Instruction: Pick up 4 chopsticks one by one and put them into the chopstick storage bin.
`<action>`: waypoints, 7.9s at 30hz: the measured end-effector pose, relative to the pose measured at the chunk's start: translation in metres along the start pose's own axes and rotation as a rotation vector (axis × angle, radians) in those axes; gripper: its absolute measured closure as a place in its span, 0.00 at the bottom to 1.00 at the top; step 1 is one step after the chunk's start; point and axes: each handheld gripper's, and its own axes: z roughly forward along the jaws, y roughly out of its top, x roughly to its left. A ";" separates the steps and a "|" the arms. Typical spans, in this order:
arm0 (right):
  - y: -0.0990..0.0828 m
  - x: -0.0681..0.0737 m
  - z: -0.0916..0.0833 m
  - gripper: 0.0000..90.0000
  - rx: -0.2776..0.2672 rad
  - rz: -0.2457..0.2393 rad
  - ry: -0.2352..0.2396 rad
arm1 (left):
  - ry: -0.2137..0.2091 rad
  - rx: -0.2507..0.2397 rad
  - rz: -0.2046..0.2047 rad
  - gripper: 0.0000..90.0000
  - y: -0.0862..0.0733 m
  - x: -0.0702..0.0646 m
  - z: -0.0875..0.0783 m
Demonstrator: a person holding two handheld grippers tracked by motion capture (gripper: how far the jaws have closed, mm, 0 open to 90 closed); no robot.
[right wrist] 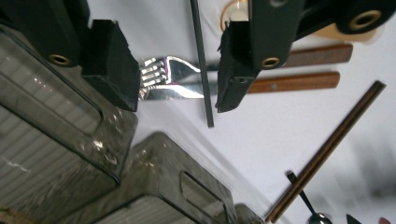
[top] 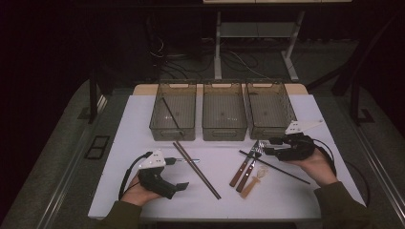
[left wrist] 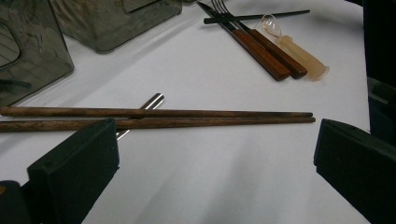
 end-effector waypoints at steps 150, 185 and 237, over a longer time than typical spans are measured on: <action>0.046 0.026 0.013 0.95 -0.067 -0.065 0.135 | 0.000 0.022 0.015 0.00 0.001 -0.001 0.002; 0.122 0.044 0.088 0.95 -0.051 -0.017 0.058 | 0.000 0.010 0.003 0.00 0.001 -0.003 0.002; 0.217 0.056 0.217 0.95 0.059 0.071 -0.068 | 0.002 0.009 0.020 0.00 0.003 -0.005 0.002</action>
